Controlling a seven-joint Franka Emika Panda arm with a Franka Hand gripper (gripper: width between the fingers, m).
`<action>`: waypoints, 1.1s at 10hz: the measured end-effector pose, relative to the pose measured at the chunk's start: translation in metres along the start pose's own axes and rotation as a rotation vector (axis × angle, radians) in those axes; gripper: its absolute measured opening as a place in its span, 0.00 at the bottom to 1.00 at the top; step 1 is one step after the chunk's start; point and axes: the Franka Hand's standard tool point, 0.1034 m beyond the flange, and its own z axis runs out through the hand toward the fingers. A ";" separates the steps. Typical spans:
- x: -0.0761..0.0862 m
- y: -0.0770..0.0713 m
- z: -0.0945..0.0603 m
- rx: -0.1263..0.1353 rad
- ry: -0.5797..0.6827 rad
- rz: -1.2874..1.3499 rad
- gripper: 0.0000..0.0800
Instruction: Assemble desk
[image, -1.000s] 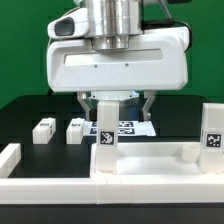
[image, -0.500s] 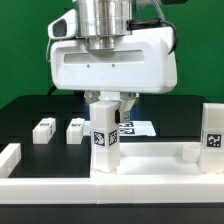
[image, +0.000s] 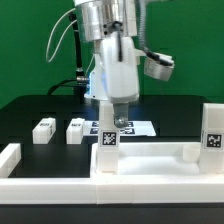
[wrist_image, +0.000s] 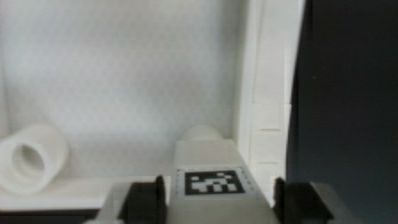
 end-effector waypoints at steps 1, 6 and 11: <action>0.000 0.000 0.000 0.000 0.000 0.012 0.36; 0.005 0.003 -0.002 -0.007 0.012 -0.651 0.78; 0.011 0.005 -0.002 -0.039 0.021 -1.114 0.81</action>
Offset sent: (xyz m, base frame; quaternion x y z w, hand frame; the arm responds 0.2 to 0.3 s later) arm -0.0102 -0.0072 0.0071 0.0173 -0.0013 -0.2945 0.9555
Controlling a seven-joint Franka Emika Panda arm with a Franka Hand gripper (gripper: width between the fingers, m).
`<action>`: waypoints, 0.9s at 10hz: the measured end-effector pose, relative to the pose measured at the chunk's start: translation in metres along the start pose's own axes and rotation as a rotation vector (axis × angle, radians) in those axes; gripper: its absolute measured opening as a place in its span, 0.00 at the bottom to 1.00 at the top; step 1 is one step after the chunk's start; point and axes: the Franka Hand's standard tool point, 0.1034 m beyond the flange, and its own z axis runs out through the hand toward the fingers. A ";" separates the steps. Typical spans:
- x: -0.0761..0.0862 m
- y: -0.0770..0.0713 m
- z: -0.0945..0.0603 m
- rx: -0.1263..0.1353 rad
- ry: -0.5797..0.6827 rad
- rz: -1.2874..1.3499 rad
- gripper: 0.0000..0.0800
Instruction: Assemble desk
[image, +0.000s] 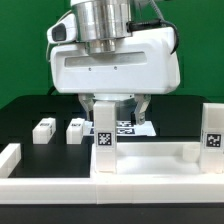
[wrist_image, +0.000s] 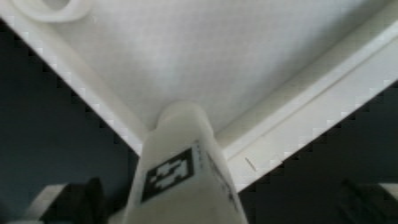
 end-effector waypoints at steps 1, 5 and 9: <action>0.011 0.006 -0.005 -0.019 0.026 -0.218 0.81; 0.016 0.005 -0.008 -0.028 0.045 -0.261 0.46; 0.016 0.007 -0.007 -0.024 0.049 0.033 0.36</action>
Offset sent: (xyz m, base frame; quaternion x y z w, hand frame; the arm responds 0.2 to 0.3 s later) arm 0.0000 0.0000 0.0000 0.0000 0.0000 0.0650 0.9979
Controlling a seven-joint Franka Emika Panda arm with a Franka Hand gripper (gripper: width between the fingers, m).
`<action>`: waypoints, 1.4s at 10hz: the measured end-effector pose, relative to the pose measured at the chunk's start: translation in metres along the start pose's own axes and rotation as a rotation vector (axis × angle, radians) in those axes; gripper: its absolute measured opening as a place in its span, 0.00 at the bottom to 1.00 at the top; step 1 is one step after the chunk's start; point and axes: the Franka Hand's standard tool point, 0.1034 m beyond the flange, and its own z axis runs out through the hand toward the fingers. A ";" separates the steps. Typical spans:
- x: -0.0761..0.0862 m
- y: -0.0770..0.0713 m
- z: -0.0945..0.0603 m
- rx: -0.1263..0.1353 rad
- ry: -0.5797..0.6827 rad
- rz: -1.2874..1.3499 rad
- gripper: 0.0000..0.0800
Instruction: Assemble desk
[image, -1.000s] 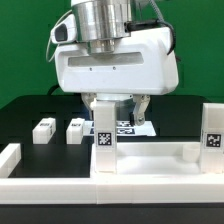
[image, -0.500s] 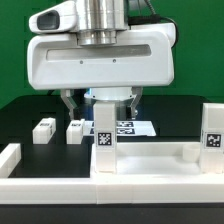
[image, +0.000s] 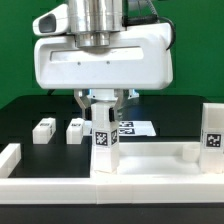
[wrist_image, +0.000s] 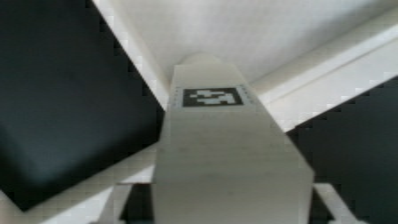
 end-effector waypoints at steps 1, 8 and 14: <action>0.001 0.001 0.000 0.000 0.007 0.151 0.36; -0.002 0.007 0.002 0.036 -0.048 0.959 0.36; -0.016 0.003 0.002 -0.004 -0.109 0.213 0.81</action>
Offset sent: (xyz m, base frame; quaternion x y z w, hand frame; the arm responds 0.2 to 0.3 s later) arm -0.0015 0.0168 -0.0074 0.0651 -0.0781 0.5305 0.8416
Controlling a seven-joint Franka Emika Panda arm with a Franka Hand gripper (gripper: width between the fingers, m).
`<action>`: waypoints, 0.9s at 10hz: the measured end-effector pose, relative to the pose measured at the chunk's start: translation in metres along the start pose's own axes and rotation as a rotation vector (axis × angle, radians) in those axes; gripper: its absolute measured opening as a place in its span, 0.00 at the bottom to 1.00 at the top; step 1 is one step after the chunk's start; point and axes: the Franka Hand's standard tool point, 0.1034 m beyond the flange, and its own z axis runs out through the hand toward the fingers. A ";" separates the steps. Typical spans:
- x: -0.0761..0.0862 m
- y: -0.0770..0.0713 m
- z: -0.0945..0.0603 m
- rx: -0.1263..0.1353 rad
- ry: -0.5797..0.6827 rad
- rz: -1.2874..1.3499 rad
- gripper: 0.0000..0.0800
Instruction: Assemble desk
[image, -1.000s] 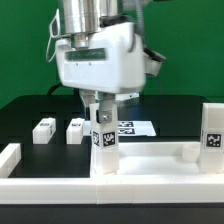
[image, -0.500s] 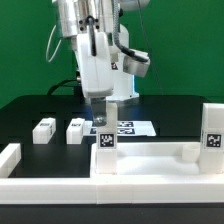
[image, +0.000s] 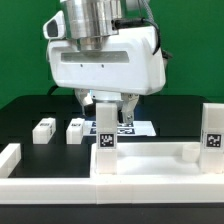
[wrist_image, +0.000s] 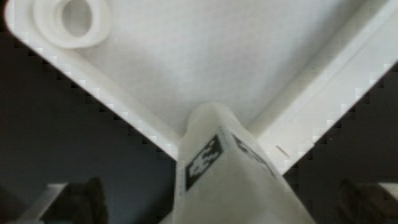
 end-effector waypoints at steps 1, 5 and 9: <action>0.000 0.000 0.000 0.000 0.000 -0.041 0.81; 0.000 -0.002 0.001 -0.042 0.011 -0.650 0.81; 0.001 -0.002 0.001 -0.041 0.018 -0.617 0.56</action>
Offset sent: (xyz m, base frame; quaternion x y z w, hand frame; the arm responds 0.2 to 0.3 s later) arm 0.0129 0.0070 0.0047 -0.0045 0.0321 -0.5324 0.8459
